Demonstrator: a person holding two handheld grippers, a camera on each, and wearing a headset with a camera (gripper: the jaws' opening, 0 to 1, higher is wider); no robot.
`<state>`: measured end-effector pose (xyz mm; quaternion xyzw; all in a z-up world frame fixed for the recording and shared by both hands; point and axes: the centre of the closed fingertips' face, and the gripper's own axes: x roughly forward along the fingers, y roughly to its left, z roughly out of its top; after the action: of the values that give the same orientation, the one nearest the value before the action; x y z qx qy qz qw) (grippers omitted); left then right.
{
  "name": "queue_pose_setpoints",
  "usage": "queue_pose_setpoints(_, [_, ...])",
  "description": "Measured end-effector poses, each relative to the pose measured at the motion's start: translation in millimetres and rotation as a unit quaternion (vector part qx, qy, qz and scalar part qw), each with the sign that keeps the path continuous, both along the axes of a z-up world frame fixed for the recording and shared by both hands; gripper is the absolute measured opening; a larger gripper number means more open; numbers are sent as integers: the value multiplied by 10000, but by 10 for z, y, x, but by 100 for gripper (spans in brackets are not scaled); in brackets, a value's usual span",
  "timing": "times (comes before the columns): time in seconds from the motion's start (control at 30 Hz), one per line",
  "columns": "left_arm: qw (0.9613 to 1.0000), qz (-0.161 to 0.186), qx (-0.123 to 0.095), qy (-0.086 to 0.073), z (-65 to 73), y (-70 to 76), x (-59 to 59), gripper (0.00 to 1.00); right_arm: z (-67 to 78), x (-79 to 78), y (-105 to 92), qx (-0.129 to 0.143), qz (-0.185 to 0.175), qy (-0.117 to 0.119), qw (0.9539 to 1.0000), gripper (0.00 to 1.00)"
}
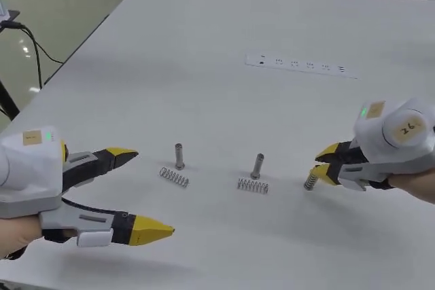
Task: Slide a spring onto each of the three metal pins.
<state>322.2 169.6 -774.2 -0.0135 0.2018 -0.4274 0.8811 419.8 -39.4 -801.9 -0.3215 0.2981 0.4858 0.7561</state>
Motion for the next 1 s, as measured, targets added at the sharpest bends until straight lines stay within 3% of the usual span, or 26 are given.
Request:
queue_pose_setpoints(0.67, [10000,-84,46,21,2,-29,-17,93,211,-155,75,160,223,-176,9995,10])
queue_pose_setpoints(1.0, [10000,-83,15,25,14,-43,2,92,172,-297,125,210,295,-123,9993,9])
